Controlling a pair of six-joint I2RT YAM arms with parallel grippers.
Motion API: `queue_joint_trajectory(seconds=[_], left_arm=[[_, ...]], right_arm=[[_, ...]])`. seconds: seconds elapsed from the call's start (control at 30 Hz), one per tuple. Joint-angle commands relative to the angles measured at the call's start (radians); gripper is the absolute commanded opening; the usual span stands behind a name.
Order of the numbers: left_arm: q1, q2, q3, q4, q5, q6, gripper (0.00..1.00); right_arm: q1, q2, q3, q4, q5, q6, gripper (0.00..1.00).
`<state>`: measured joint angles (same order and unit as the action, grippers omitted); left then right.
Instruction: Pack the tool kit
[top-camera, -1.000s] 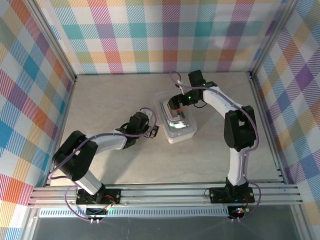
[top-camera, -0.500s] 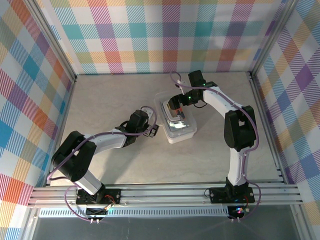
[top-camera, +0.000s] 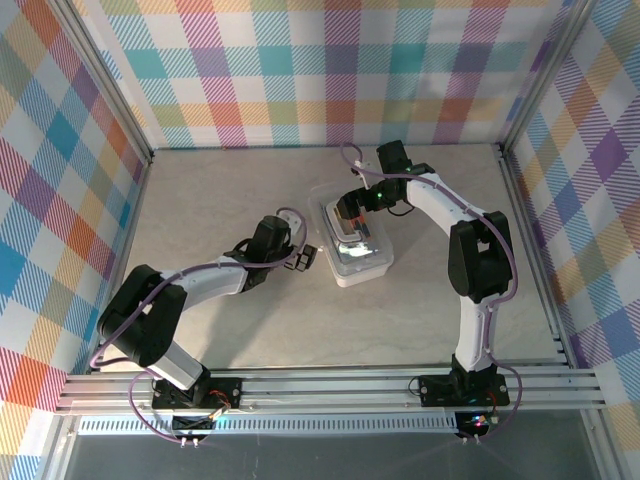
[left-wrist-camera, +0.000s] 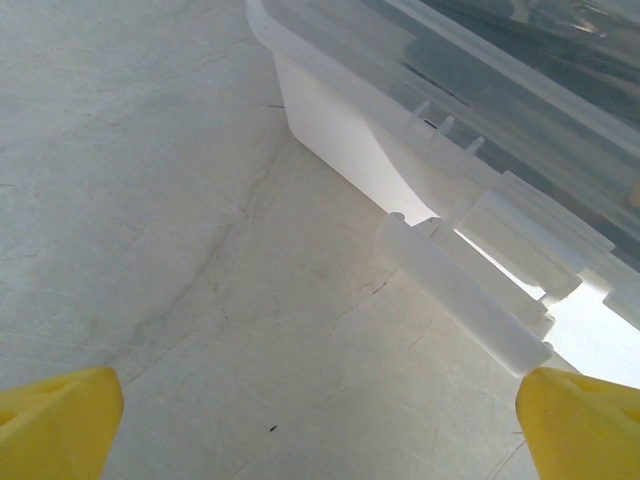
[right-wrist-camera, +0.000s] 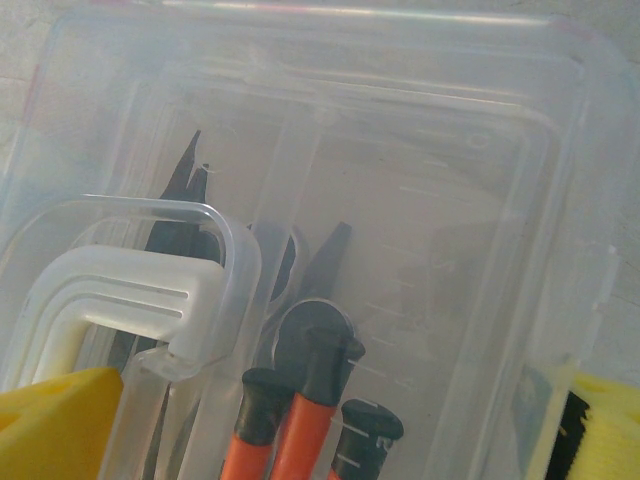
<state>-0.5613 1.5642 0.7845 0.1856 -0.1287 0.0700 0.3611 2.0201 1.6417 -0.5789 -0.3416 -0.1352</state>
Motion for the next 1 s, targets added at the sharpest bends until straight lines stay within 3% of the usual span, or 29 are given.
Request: queue_joint_trajectory(seconds=[0.0,0.4,0.67,0.97], left_arm=[[0.063,0.011,0.033,0.134,-0.068,-0.061,1.00],[0.109,0.001,0.024,0.160,-0.001,-0.110,0.99],[0.188,-0.045,0.023,0.156,0.187,-0.181,1.00],[0.217,-0.052,0.039,0.078,0.279,-0.190,1.00]], right_arm=[[0.029,0.032,-0.064,-0.149,-0.069,-0.031,0.99],[0.029,0.031,-0.073,-0.145,-0.070,-0.034,0.99],[0.028,0.032,-0.077,-0.144,-0.070,-0.037,0.99],[0.029,0.034,-0.080,-0.144,-0.073,-0.037,0.99]])
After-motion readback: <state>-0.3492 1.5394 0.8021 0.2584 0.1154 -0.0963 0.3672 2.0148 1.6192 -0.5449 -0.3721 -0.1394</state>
